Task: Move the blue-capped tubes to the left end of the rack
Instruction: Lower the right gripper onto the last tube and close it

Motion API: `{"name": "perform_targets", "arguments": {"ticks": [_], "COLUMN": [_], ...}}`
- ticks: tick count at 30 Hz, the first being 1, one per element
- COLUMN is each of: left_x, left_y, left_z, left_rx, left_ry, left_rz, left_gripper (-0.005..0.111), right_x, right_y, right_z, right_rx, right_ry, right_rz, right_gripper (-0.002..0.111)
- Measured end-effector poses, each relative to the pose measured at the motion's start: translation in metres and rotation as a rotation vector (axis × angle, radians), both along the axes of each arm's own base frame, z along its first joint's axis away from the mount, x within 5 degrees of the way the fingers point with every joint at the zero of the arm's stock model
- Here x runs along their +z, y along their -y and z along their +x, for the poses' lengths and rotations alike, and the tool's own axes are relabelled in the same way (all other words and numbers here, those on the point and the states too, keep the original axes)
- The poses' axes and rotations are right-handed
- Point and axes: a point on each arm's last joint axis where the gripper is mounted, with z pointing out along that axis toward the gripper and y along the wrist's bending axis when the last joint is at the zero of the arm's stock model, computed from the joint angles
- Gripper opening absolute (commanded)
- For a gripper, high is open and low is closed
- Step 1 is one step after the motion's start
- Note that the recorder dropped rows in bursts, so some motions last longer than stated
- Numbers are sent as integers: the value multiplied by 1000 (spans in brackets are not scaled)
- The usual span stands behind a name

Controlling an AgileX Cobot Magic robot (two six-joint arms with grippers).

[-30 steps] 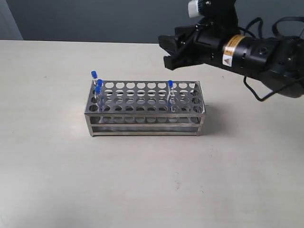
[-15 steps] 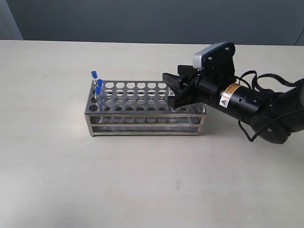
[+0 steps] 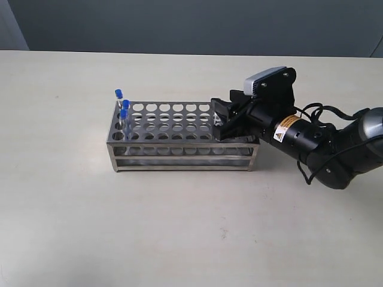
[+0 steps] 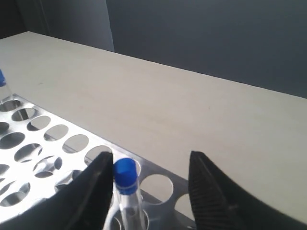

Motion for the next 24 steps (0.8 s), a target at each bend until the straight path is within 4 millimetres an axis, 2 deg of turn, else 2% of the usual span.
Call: {"name": "perform_targets", "arguments": {"ticks": [7, 12, 15, 19, 22, 24], "left_x": [0, 0, 0, 0, 0, 0], "left_y": [0, 0, 0, 0, 0, 0], "left_z": [0, 0, 0, 0, 0, 0], "left_rx": [0, 0, 0, 0, 0, 0], "left_ry": [0, 0, 0, 0, 0, 0], "left_rz": [0, 0, 0, 0, 0, 0], "left_gripper": [0, 0, 0, 0, 0, 0], "right_x": [1, 6, 5, 2, 2, 4], "right_y": [-2, -10, -11, -10, -11, -12], "right_z": [1, 12, 13, 13, 12, 12], "right_rx": [11, 58, 55, 49, 58, 68], "right_ry": [-6, -32, -60, -95, -105, -87], "right_rz": [8, -22, -16, -32, -17, 9], "right_gripper": [48, 47, 34, 29, 0, 0]}}
